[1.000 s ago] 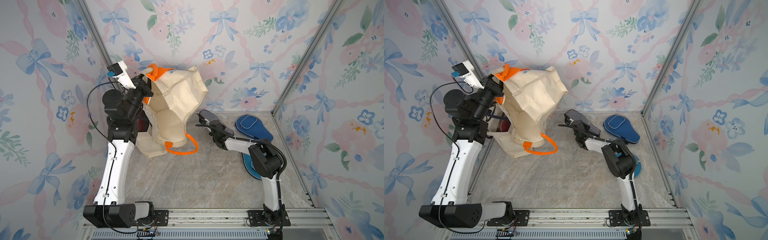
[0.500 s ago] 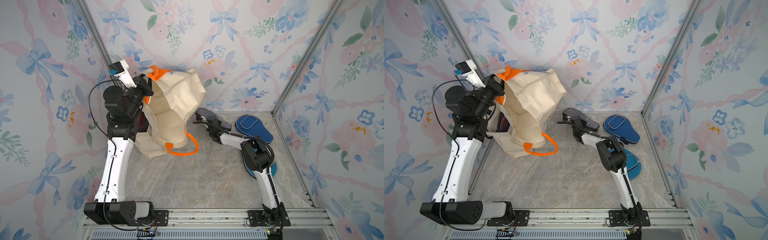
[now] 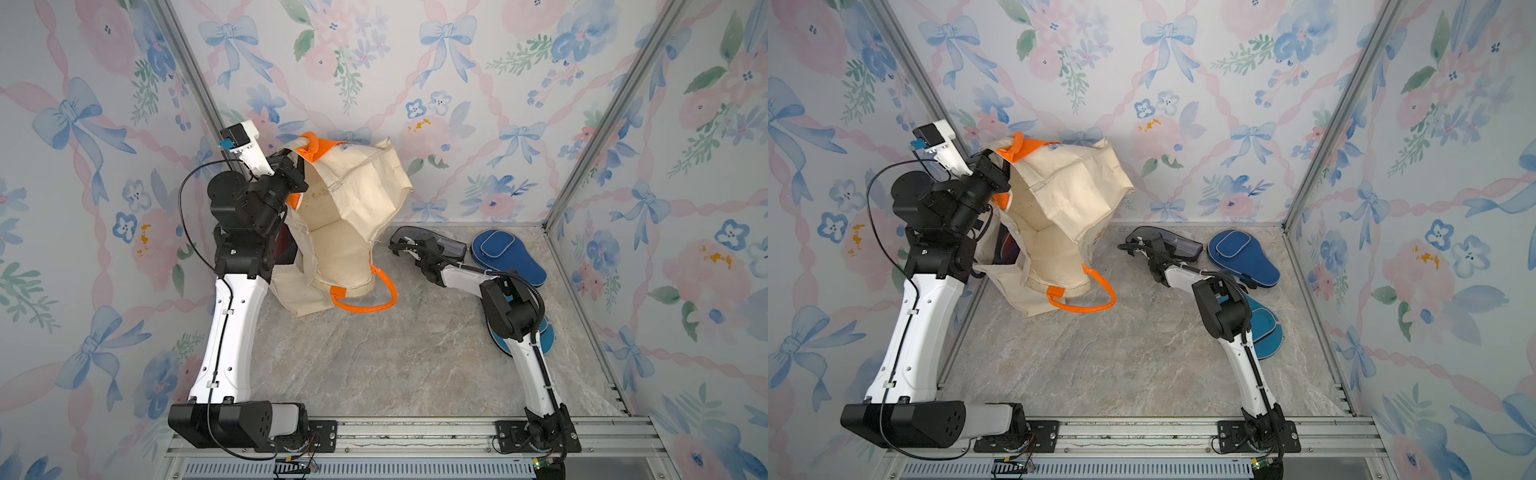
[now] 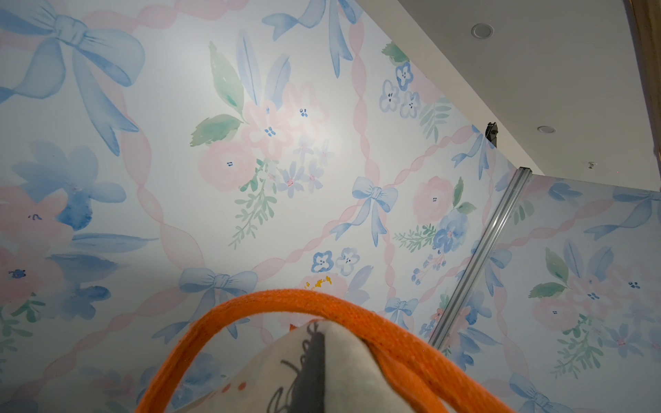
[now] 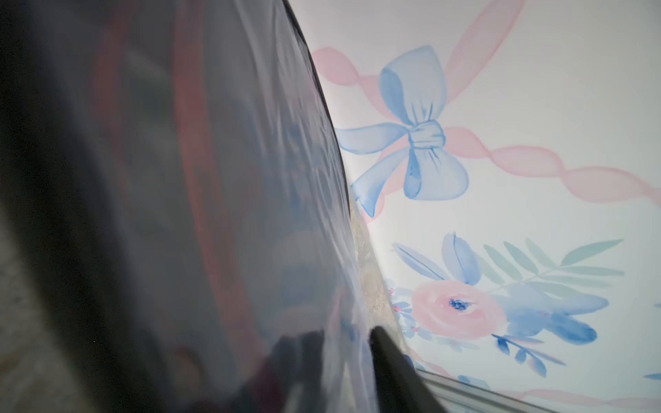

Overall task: Remove the ping pong set from the canvas bag
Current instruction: Place the ping pong set at the center of the board.

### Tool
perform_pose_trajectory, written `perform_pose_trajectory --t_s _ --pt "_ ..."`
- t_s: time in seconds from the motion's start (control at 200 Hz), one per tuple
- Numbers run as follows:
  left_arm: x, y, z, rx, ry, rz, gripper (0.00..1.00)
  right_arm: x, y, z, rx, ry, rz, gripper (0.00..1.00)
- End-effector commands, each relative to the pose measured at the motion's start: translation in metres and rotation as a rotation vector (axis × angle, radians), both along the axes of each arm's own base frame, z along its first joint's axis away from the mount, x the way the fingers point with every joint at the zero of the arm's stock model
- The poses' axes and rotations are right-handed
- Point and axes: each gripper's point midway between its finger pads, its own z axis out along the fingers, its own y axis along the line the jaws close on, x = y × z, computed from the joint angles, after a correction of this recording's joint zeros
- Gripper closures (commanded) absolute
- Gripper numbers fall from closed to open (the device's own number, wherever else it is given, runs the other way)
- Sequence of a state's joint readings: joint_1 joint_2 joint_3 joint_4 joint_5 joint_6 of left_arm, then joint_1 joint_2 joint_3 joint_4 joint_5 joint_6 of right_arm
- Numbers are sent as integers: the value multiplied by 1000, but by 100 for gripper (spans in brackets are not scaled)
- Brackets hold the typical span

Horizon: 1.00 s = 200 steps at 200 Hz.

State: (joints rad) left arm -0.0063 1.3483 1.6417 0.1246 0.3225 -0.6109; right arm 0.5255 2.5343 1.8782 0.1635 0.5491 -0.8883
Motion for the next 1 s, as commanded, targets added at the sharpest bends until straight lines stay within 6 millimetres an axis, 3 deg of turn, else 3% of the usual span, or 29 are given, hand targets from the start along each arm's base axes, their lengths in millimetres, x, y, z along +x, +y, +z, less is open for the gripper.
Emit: perform_pose_trajectory --t_s 0.0,0.135,0.295,0.645,0.79,0.995 --pt "-8 -5 22 -12 -73 -20 100 -3 -10 -2 36 13 -23 22" --pt "-1 -7 14 0 -54 -16 100 -13 -10 9 150 42 -17 7" --pt "9 -13 1 22 -25 -12 100 -32 -7 25 309 104 9 2" --pt "42 -29 -40 69 68 5 100 -79 14 61 632 265 10 0" --pt "54 -36 -52 90 95 17 100 -84 -1 82 796 289 -107 1" --pt "70 -44 -66 99 128 29 100 -88 -42 99 1124 281 -321 3"
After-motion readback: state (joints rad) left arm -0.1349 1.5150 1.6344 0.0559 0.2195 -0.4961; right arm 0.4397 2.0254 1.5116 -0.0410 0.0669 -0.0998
